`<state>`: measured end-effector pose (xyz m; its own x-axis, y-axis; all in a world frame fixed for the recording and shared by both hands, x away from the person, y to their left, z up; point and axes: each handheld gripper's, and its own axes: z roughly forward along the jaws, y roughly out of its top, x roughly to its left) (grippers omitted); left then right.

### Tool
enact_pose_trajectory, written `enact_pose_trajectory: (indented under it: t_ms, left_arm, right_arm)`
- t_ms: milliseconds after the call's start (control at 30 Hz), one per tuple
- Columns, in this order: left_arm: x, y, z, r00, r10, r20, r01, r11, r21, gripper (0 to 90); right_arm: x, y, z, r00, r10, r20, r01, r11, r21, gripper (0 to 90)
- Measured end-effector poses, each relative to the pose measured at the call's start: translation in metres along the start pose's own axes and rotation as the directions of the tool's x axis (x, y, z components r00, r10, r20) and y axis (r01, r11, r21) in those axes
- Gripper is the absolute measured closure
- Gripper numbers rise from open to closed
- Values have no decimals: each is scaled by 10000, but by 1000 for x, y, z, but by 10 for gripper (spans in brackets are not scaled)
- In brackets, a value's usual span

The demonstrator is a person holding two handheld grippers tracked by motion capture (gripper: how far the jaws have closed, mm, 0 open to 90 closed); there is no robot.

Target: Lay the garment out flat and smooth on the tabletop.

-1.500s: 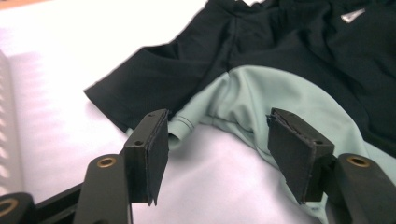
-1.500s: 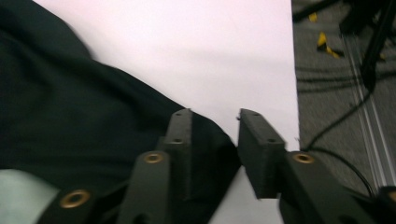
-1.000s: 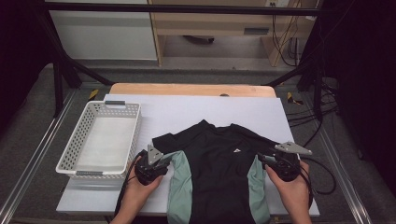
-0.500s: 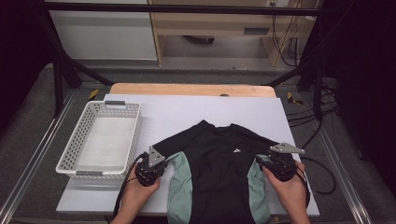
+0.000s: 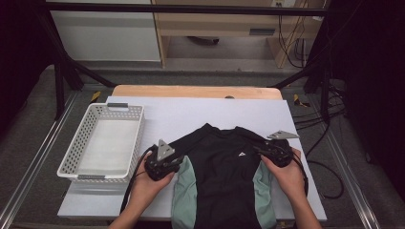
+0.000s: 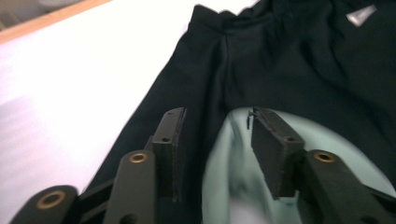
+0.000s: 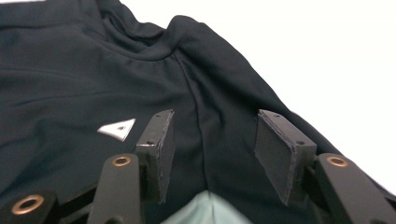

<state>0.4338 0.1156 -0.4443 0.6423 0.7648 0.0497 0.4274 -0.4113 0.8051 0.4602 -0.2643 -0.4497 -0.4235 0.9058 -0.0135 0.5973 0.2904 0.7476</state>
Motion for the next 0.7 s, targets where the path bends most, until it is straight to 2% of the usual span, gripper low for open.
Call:
enact_pose_trajectory:
  t_ms: [33, 133, 300, 400, 467, 500, 600, 700]
  left_arm:
    - [2, 5, 8, 9998, -108, 148, 107, 9999, 44, 520]
    - [4, 15, 34, 9997, 48, 220, -59, 9986, 529, 484]
    - [7, 15, 66, 9996, -27, 283, -6, 9931, 1175, 477]
    - [6, 14, 73, 9987, -154, 484, 88, 9910, 1335, 554]
    - [4, 14, 73, 9981, -98, 612, 14, 9907, 1360, 657]
    - [4, 13, 73, 9977, -94, 673, 0, 9904, 1379, 712]
    - [2, 13, 73, 9976, 94, 687, -185, 9909, 1334, 841]
    - [5, 14, 73, 9989, -51, 468, -9, 9919, 1271, 860]
  right_arm:
    - [0, 3, 7, 10000, -34, -36, 34, 9999, 115, 490]
    - [-1, 7, 24, 9995, 10, -324, 4, 9991, 422, 508]
    - [1, 3, 39, 9985, -264, -479, 309, 9950, 946, 591]
    - [2, 3, 39, 9972, -358, -654, 416, 9952, 889, 732]
    - [4, 4, 40, 9957, -559, -744, 623, 9943, 870, 834]
    - [5, 5, 41, 9948, -701, -733, 764, 9932, 873, 855]
    - [4, 8, 42, 9945, -633, -838, 708, 9935, 895, 878]
    - [4, 12, 43, 9956, -635, -692, 694, 9938, 864, 879]
